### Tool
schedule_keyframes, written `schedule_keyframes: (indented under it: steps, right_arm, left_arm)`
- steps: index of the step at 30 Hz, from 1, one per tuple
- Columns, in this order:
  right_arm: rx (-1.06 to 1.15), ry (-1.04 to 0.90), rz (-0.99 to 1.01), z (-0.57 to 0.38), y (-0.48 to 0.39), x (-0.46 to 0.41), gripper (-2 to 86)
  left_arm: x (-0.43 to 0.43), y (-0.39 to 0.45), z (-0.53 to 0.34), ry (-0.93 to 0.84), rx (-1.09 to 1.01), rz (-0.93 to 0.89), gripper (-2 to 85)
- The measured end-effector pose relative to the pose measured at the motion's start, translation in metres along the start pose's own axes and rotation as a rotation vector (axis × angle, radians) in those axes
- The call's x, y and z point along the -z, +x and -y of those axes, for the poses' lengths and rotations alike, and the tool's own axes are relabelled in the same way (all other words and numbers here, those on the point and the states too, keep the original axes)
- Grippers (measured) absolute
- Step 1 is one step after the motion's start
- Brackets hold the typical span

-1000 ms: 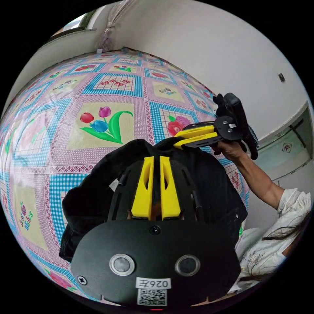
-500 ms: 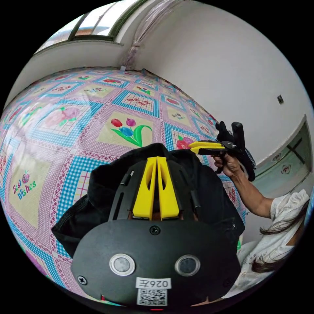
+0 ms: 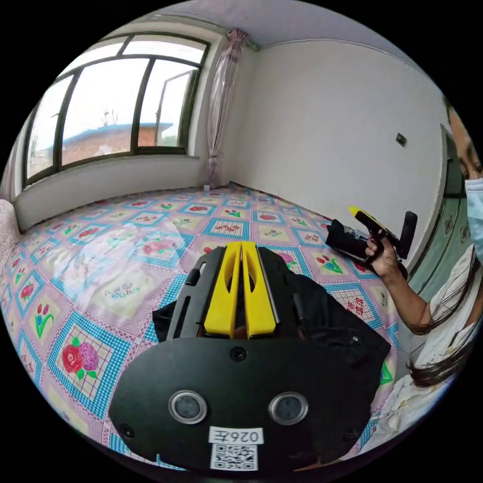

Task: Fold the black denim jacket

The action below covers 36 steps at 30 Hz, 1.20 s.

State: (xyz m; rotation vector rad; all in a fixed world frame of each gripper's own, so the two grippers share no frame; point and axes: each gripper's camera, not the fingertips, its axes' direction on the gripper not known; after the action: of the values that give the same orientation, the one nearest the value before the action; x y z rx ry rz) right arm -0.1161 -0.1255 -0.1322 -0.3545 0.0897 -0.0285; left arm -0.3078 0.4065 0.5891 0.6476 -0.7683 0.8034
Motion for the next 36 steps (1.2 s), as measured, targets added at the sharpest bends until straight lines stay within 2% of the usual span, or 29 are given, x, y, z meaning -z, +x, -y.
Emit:
schedule_keyframes:
  steps: [2,4,6,8,10,12,14,17,20,22,23,25,26,29,31,34,36]
  right_arm:
    - [-0.032,0.155,0.006,0.011,-0.004,0.102,-0.9]
    - [-0.016,0.223,0.031,0.017,-0.011,0.165,-1.0]
    - [-0.042,0.278,0.050,0.023,-0.013,0.221,-1.0]
    - [-0.090,0.401,0.116,0.024,-0.009,0.290,-1.0]
    - [-0.123,0.513,0.161,0.021,-0.003,0.335,-1.0]
    - [-0.141,0.585,0.217,0.021,0.002,0.371,-1.0]
    - [-0.132,0.520,0.304,0.032,0.005,0.406,-1.0]
    - [-0.077,0.464,0.255,0.042,0.004,0.440,-1.0]
    - [-0.097,0.521,0.214,0.037,0.011,0.466,-1.0]
    - [-0.148,0.552,0.281,0.030,0.021,0.472,-1.0]
    - [-0.177,0.561,0.321,0.025,0.027,0.472,-1.1]
    - [-0.190,0.521,0.363,0.023,0.034,0.462,-1.2]
    - [-0.190,0.457,0.393,0.023,0.038,0.450,-1.1]
    - [-0.282,0.281,0.419,0.016,0.052,0.407,-1.1]
    - [-0.359,0.163,0.449,0.002,0.065,0.376,-1.0]
    - [-0.502,-0.007,0.522,-0.036,0.082,0.326,-1.0]
    - [-0.577,-0.099,0.540,-0.061,0.087,0.300,-0.9]
  left_arm:
    - [0.078,0.021,-0.017,0.136,-0.021,0.041,-1.0]
    - [0.170,0.053,-0.042,0.270,-0.039,0.083,-1.0]
    - [0.227,0.077,-0.060,0.351,-0.050,0.088,-1.0]
    - [0.278,0.098,-0.080,0.445,-0.046,0.067,-1.0]
    - [0.339,0.123,-0.107,0.615,-0.053,-0.022,-1.0]
    - [0.377,0.137,-0.123,0.719,-0.081,-0.115,-1.0]
    - [0.405,0.150,-0.132,0.772,-0.127,-0.192,-0.9]
    - [0.431,0.180,-0.135,0.741,-0.205,-0.161,-0.6]
    - [0.441,0.209,-0.142,0.790,-0.285,-0.176,0.9]
    - [0.441,0.216,-0.143,0.827,-0.291,-0.321,7.3]
    - [0.439,0.216,-0.142,0.826,-0.296,-0.356,7.4]
    - [0.427,0.212,-0.132,0.733,-0.352,-0.492,0.7]
    - [0.421,0.210,-0.129,0.702,-0.343,-0.500,0.4]
    - [0.378,0.188,-0.126,0.516,-0.145,-0.360,-0.7]
    - [0.328,0.157,-0.141,0.274,0.089,-0.220,-0.8]
    - [0.271,0.124,-0.193,0.045,0.296,-0.155,-0.9]
    - [0.245,0.109,-0.231,-0.037,0.432,-0.149,-0.9]
